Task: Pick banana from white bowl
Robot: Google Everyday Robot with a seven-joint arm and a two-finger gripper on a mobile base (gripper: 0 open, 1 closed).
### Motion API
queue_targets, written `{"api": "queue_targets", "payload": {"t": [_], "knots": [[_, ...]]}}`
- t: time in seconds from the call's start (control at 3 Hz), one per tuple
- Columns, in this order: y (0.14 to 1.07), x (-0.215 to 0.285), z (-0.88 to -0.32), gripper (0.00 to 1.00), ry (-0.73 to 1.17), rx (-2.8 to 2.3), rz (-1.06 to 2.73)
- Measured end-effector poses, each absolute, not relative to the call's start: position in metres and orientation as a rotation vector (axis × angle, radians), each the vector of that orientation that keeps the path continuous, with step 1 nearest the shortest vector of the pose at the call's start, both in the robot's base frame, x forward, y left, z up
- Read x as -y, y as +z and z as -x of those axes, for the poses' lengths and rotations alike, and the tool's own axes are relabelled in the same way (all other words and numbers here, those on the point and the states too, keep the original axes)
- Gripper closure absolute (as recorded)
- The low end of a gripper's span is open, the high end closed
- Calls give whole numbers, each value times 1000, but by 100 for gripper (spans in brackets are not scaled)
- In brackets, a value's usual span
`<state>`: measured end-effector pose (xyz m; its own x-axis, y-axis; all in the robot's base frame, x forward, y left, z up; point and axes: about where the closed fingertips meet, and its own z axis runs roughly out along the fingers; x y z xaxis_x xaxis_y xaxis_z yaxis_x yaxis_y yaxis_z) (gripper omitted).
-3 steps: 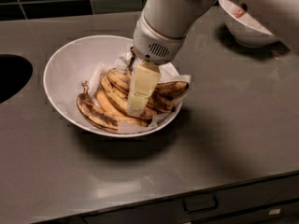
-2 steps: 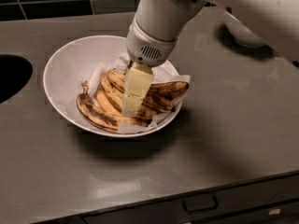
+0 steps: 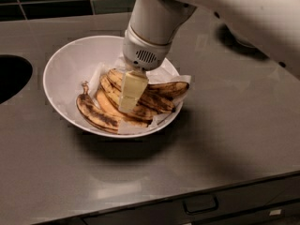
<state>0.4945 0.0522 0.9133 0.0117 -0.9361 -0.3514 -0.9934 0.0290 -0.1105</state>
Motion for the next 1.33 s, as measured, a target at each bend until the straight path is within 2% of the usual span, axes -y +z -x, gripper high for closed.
{"api": "queue_targets", "payload": {"t": [0.33, 0.67, 1.33], "knots": [[912, -48, -492, 20, 240, -2013, 1952], [913, -45, -491, 21, 236, -2024, 1943], [911, -44, -493, 59, 243, -2040, 1937]]}}
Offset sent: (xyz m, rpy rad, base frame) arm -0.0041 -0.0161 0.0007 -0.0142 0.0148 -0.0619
